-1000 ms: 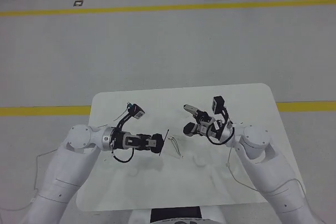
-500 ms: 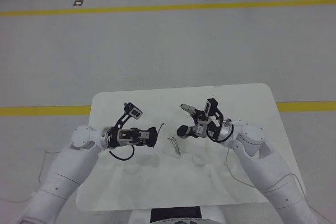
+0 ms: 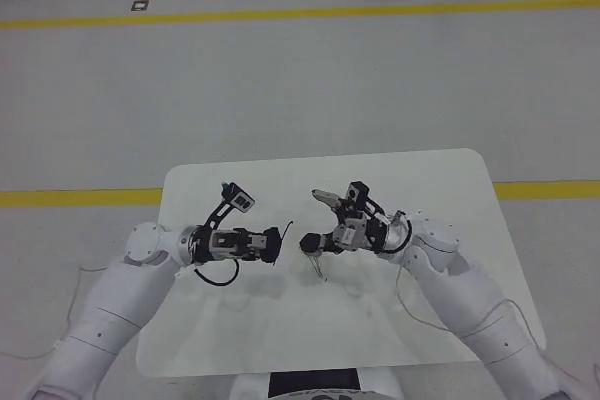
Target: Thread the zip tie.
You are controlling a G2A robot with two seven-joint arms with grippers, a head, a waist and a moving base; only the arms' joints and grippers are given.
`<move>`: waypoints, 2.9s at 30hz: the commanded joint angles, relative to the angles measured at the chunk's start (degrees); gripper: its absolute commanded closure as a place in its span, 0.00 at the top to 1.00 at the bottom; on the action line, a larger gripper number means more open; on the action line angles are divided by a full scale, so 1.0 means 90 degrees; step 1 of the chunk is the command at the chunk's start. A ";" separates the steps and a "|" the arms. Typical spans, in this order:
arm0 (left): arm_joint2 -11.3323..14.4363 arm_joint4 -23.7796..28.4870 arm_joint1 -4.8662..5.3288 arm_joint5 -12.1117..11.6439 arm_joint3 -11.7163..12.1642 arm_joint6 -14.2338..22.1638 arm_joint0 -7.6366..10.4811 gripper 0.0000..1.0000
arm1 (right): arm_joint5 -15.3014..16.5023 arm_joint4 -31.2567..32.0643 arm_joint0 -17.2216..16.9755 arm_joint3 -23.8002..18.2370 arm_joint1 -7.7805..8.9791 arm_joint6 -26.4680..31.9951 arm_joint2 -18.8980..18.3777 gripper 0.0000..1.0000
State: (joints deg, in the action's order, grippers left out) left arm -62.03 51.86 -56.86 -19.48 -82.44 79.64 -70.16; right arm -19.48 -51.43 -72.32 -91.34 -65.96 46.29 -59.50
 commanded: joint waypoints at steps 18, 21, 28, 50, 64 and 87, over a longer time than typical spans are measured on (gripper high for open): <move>0.0000 0.0000 0.0000 0.0000 0.0000 0.0000 0.0000 0.00 | 0.0099 -0.0127 0.0056 -0.0104 0.0058 0.0065 0.0165 0.22; 0.0000 0.0000 0.0000 0.0000 0.0000 0.0000 0.0000 0.00 | 0.0100 -0.0100 0.0048 -0.0126 0.0055 0.0056 0.0164 0.22; 0.0000 0.0000 0.0000 0.0000 0.0000 0.0000 0.0000 0.00 | 0.0111 -0.0118 0.0073 -0.0142 0.0027 0.0025 0.0209 0.20; 0.0000 0.0000 0.0000 0.0000 0.0000 0.0000 0.0000 0.00 | 0.0123 -0.0051 0.0066 -0.0179 -0.0016 0.0020 0.0237 0.12; 0.0000 0.0000 0.0000 0.0000 0.0000 0.0000 0.0000 0.00 | 0.0127 -0.0059 0.0077 -0.0170 -0.0046 -0.0009 0.0244 0.08; 0.0000 0.0000 0.0000 0.0000 0.0000 0.0000 0.0000 1.00 | 0.0662 0.0271 -0.0186 -0.0347 -0.0021 -0.0480 -0.0126 0.00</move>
State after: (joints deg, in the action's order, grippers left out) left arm -62.03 51.86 -56.86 -19.48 -82.44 79.64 -70.16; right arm -14.09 -49.36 -73.75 -94.20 -66.19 42.30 -60.31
